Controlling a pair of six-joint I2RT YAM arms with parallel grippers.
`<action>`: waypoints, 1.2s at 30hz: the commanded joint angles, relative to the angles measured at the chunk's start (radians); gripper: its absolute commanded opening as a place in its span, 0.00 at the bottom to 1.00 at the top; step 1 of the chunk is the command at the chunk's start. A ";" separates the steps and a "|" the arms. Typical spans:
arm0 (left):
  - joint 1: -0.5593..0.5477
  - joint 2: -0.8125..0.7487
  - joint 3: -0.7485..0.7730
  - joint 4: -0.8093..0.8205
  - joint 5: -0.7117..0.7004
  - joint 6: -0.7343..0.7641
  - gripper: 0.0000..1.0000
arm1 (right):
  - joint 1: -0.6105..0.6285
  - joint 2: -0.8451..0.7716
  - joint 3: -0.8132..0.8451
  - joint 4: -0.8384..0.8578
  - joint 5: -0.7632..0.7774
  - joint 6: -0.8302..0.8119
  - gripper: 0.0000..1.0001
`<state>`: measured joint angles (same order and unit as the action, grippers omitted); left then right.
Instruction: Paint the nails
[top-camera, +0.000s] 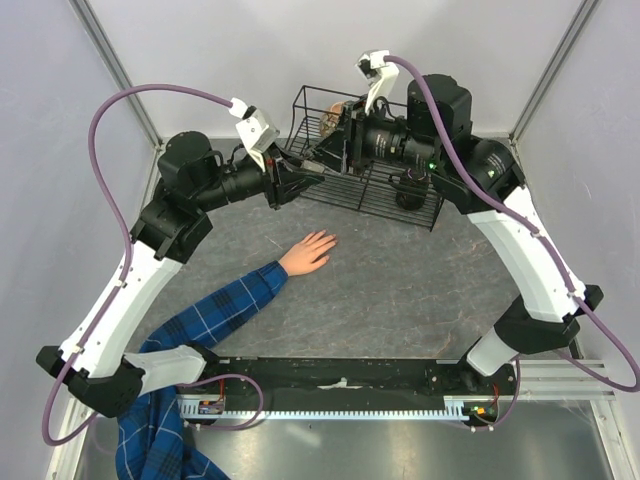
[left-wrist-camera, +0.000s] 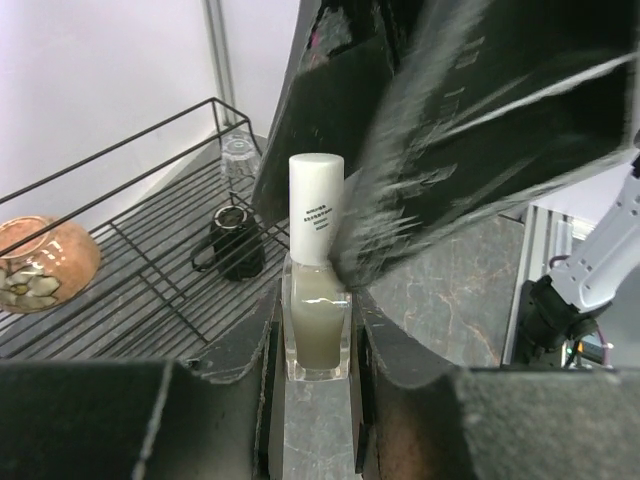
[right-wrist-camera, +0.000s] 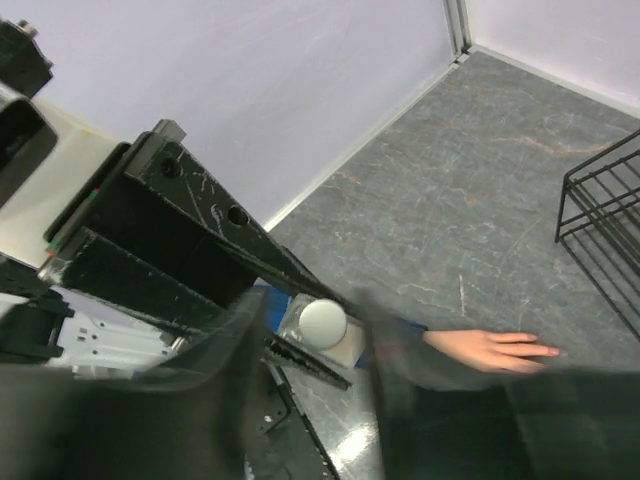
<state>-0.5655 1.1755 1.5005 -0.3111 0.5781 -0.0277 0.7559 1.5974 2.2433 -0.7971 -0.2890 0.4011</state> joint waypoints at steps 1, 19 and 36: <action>-0.005 0.001 0.033 0.024 0.061 0.002 0.02 | 0.002 0.003 0.026 0.016 0.014 -0.008 0.31; 0.084 0.018 -0.089 0.571 0.619 -0.606 0.02 | -0.099 -0.231 -0.444 0.506 -0.643 0.064 0.39; 0.075 -0.045 -0.022 0.012 0.105 -0.058 0.02 | -0.087 -0.108 -0.133 0.119 -0.096 0.107 0.85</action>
<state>-0.4866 1.1431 1.4425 -0.2218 0.8055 -0.2100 0.6582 1.4651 2.0483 -0.6239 -0.4740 0.4847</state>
